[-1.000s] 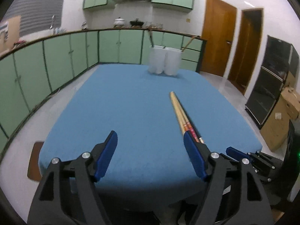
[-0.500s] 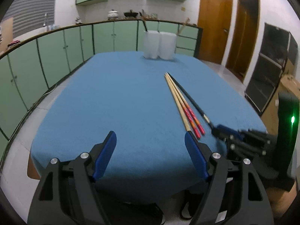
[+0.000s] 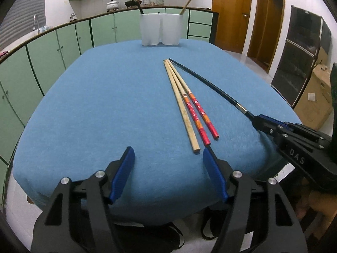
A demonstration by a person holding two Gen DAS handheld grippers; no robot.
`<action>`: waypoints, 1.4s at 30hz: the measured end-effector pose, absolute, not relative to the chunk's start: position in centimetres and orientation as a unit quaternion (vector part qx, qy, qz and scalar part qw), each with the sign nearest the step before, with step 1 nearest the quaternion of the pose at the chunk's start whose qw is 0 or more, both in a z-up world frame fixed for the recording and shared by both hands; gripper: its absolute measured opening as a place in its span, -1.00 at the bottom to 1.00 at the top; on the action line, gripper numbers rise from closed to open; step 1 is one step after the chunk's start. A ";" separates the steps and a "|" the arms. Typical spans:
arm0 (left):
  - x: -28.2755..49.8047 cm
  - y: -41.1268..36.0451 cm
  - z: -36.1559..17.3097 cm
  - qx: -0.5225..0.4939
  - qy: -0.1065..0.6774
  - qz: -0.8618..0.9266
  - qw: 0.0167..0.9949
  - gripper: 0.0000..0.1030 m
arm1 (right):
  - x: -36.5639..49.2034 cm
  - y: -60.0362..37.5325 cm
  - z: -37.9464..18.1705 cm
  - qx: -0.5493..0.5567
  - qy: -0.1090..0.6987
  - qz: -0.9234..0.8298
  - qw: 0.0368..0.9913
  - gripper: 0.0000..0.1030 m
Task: Organize utensils
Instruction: 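Grasp the end of the long black chopstick with the right gripper, then grasp the end of the plain wooden chopstick with the left gripper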
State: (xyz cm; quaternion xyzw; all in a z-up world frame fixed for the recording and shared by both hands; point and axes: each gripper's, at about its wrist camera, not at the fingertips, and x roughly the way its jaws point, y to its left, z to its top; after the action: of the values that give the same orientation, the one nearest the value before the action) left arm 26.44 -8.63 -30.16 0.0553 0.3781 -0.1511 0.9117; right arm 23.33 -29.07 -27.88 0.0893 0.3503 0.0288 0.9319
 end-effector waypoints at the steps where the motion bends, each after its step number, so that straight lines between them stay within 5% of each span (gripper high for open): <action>1: 26.5 -8.7 -30.2 0.057 0.378 -0.150 0.912 0.27 | 23.3 -29.1 -27.9 0.090 0.350 0.029 0.932 -0.89; 5: 26.9 -9.1 -30.3 0.060 0.373 -0.139 0.916 0.21 | 23.3 -28.8 -27.9 0.085 0.348 0.034 0.933 -0.86; 9: 27.3 -9.3 -30.2 0.061 0.364 -0.138 0.919 -0.39 | 23.5 -28.6 -28.1 0.078 0.344 0.034 0.935 -0.82; 16: 27.4 -9.9 -30.2 0.061 0.360 -0.152 0.919 -0.85 | 23.7 -28.4 -28.1 0.072 0.342 0.017 0.937 -0.85; 25: 27.1 -9.5 -30.1 0.032 0.372 -0.150 0.915 -0.81 | 22.2 -28.8 -27.8 0.093 0.346 -0.011 0.934 -0.85; 28: 27.3 -9.7 -30.1 0.035 0.370 -0.141 0.917 -0.48 | 22.1 -28.6 -27.9 0.085 0.341 -0.013 0.936 -0.75; 31: 27.3 -9.8 -30.2 0.039 0.369 -0.141 0.918 -0.41 | 22.3 -28.2 -28.0 0.065 0.337 -0.014 0.939 -0.73; 33: 27.4 -9.8 -30.3 0.040 0.367 -0.144 0.918 -0.47 | 22.4 -27.9 -28.1 0.057 0.336 -0.013 0.940 -0.72; 36: 27.6 -9.6 -30.4 0.039 0.368 -0.149 0.917 -0.87 | 22.7 -28.0 -27.9 0.054 0.340 -0.002 0.939 -0.76; 42: 27.3 -9.2 -29.0 0.027 0.363 -0.161 0.917 -0.87 | 22.0 -28.2 -25.9 0.064 0.329 0.016 0.942 -0.87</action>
State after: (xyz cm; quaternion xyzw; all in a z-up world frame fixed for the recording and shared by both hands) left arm 27.25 -9.25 -29.04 0.0268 0.3629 -0.1611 0.9174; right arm 21.97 -28.19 -25.91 0.0638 0.3289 0.0160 0.9421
